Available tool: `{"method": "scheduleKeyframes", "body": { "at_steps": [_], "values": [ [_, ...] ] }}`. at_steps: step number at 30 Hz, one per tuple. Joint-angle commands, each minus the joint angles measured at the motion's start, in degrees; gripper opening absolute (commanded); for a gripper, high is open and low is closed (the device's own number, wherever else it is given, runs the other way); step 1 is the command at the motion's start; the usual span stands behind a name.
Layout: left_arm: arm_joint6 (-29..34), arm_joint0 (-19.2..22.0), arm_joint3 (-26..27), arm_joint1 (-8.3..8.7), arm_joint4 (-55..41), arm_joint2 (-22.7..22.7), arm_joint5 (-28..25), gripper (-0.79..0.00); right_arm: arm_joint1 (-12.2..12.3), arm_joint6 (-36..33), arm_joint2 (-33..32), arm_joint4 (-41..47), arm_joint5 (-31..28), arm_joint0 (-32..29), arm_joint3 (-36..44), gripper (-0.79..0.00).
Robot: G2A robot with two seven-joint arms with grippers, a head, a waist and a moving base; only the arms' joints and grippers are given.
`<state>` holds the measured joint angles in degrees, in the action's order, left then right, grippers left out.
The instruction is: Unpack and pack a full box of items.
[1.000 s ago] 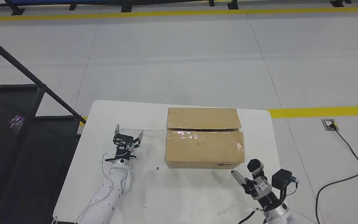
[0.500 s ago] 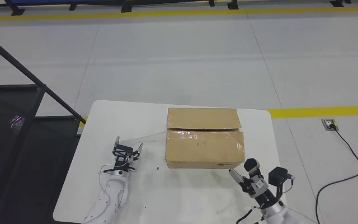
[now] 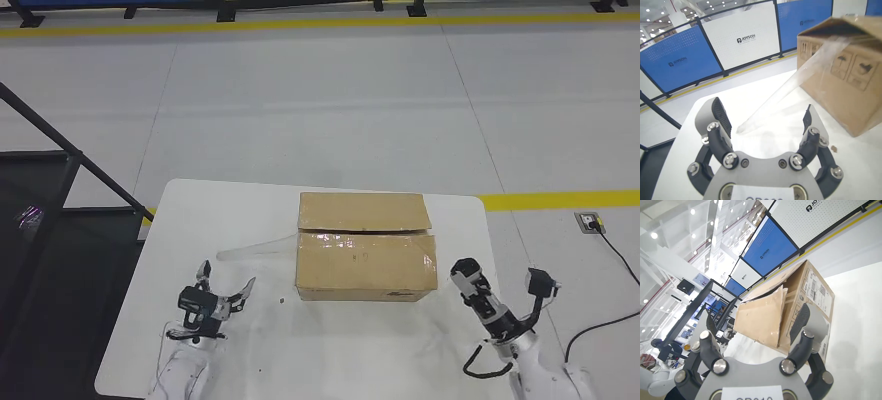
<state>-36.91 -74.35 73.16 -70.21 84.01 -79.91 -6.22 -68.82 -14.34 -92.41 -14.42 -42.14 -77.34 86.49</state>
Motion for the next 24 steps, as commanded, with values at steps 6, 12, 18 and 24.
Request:
{"method": "scheduleKeyframes", "body": {
  "at_steps": [6,12,18,24],
  "values": [
    [0.29,-7.22,10.45,1.02,-8.87,-7.69,-6.62,0.0,0.51,-11.54,3.07,7.59,-0.24,7.89,-8.13,0.0],
    [1.42,-8.84,12.44,1.22,-11.51,-10.15,-7.69,0.0,0.79,-15.34,4.87,7.09,0.72,10.87,-10.92,0.0],
    [2.08,-8.86,12.73,1.28,-12.04,-10.98,-8.25,0.0,1.01,-18.46,6.79,7.81,-0.81,11.42,-10.65,0.0],
    [2.63,-8.67,12.88,1.27,-12.25,-11.14,-8.77,0.0,1.24,-20.82,8.39,9.9,-3.23,11.26,-10.52,0.0]
  ]
}}
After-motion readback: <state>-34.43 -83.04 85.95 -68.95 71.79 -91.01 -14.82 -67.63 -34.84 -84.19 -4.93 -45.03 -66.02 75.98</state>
